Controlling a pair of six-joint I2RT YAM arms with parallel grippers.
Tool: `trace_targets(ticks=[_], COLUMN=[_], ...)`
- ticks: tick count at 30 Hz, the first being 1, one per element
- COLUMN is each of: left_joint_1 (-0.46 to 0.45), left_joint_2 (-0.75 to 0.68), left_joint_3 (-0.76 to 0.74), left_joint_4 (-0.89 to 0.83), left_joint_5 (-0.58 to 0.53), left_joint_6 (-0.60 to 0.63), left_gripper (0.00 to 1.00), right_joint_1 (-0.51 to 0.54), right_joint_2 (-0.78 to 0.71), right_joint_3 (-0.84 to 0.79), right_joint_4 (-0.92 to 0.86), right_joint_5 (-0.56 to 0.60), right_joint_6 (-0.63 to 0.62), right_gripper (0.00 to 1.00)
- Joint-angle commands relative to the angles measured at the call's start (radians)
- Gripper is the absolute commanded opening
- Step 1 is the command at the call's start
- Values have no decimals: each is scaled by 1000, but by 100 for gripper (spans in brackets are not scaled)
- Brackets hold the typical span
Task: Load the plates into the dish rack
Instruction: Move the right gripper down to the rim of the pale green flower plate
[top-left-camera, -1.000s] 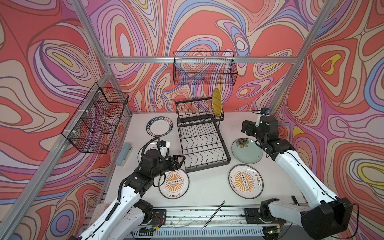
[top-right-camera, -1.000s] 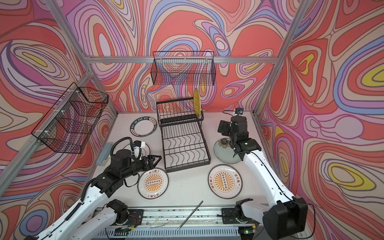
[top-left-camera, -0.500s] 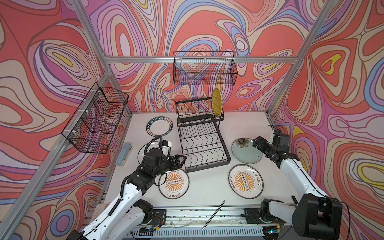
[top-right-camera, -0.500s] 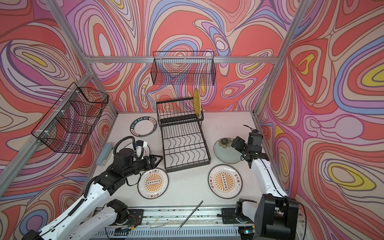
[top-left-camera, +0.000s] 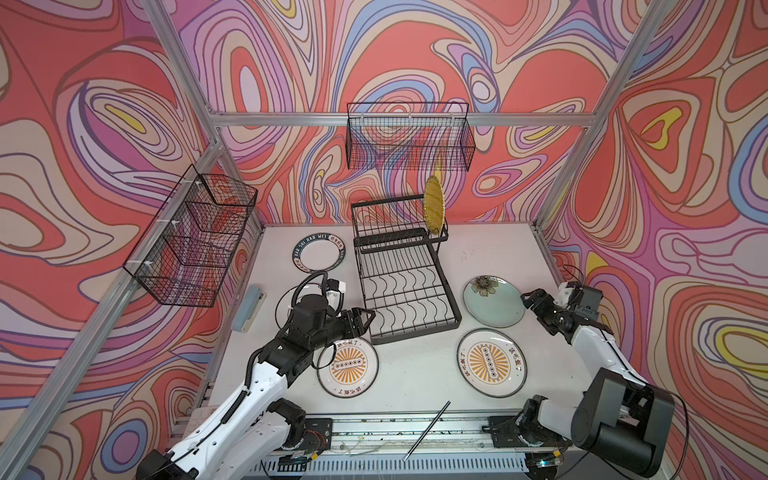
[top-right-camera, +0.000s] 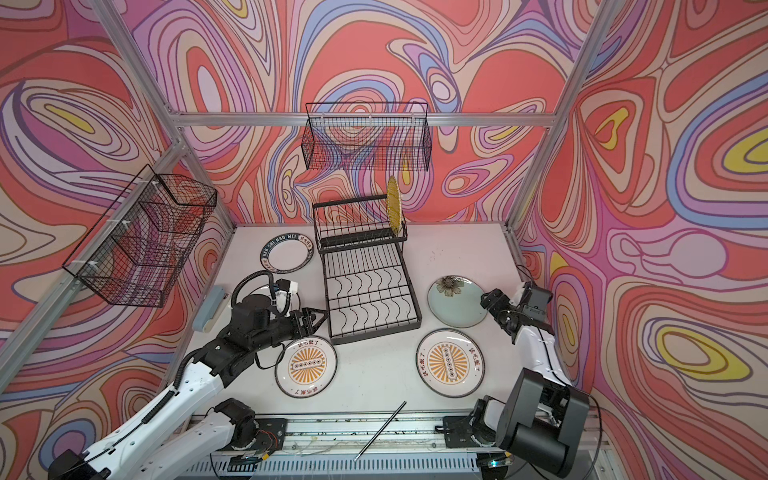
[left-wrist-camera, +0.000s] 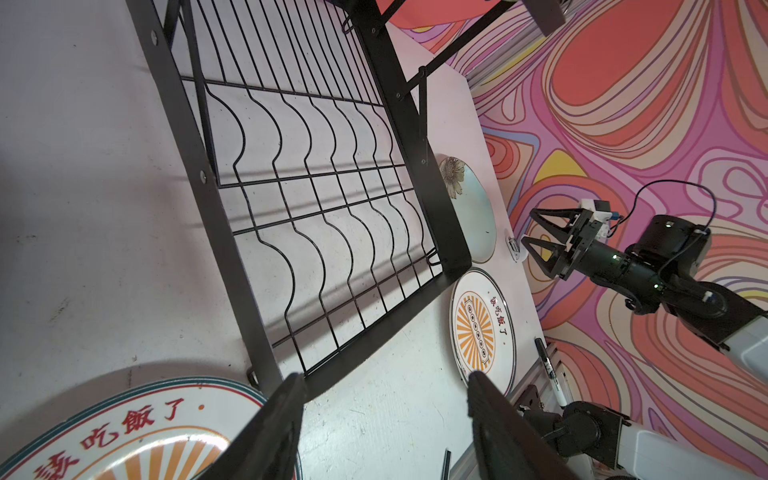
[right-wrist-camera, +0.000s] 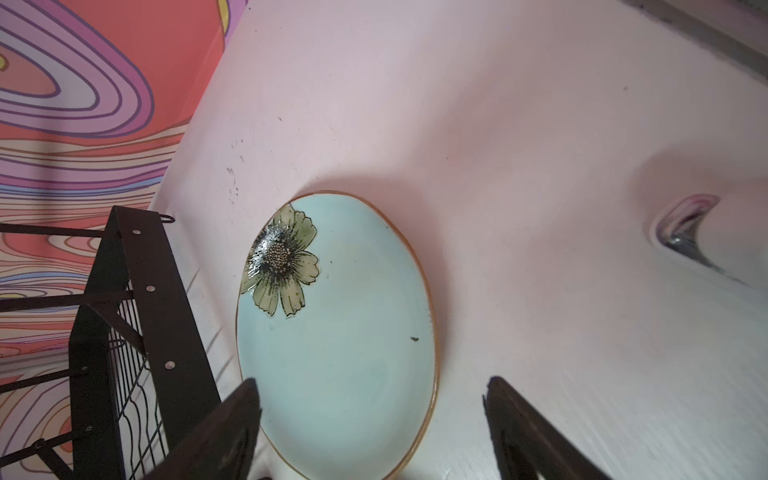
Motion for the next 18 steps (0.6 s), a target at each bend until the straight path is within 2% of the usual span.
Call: trace_targets(ticks=[1, 18], left_joint_1=[-5, -5], left_joint_2=[4, 8], left_joint_3=[-9, -16], left_joint_4=[31, 36], left_joint_5=[9, 5], left_joint_6=[-11, -10], left_gripper=[65, 65], right_joint_1=[-22, -22], right_joint_2=[42, 216], right_joint_3=[-21, -48], right_joint_4=[47, 182], right_joint_5=[-88, -165], right_joint_6=[10, 35], right_gripper=[83, 64])
